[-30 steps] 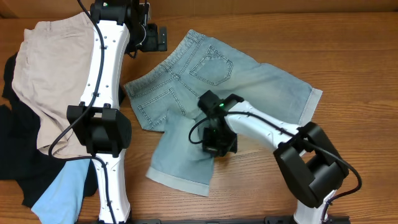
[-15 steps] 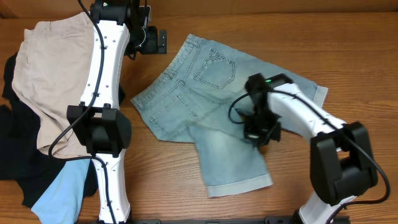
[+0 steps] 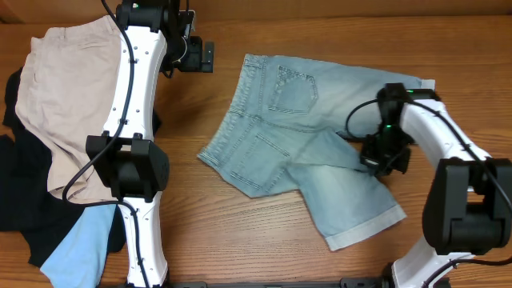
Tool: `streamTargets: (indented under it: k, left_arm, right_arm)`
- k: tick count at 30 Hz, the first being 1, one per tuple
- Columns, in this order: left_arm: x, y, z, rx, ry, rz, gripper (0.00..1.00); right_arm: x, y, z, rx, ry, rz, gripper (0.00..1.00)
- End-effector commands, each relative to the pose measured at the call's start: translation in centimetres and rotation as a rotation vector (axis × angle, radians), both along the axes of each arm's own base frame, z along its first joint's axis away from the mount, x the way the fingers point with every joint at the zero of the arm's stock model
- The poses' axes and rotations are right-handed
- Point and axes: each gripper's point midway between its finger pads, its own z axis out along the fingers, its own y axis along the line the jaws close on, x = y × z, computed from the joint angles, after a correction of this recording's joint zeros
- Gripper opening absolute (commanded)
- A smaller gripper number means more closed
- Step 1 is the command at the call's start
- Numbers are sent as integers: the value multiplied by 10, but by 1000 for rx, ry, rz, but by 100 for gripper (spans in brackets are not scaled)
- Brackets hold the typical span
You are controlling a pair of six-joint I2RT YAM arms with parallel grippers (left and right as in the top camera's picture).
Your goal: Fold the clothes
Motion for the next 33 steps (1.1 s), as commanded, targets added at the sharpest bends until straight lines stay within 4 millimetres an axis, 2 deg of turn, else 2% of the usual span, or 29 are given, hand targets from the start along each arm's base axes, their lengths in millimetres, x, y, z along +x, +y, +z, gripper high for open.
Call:
streamTargets:
  k: [1,5,6,8,9,10,11,14,17,19,24,30,33]
  left_arm:
    - [2,5,7,20,-24,-20,100]
    - [0,2,6,19,-19,-41,100]
    - [-2,0,5,16,-12,-49,100]
    - [-6,-4,3,14,6,-57,100]
    - [-9,-8,1,7,19,-69,100]
    - [-12,-13,-1,-8,28,-97,100]
    - [-15,-21,-4,-29,38,-132,100]
    - [-27,-48,-20,-102,85,-244,100]
    - [-40,-64,-45,-119,140,-307,100]
    - [-50,-73,-67,-115,183,-338,98]
    - [-74,-89,-111,-104,260,-394,94]
    - [-90,-98,-133,-99,301,-419,93]
    - [-93,-100,-140,-92,309,-410,89]
  right_arm:
    - [19,-20,22,-14,-80,2,8]
    - [44,-34,45,-15,-165,-40,13]
    - [51,-37,53,-14,-188,-49,19]
    - [59,-40,67,-16,-219,-57,57]
    - [64,-42,76,-19,-238,-61,71]
    - [66,-42,81,-21,-246,-67,80]
    - [69,-42,88,-21,-259,-72,84]
    - [74,-35,103,21,-282,-75,88]
    - [73,-21,107,102,-279,-65,88]
    - [67,-10,103,137,-252,-47,88]
    - [57,-3,91,146,-208,-44,87]
    - [51,1,85,163,-183,-49,86]
    - [46,1,76,164,-163,-51,86]
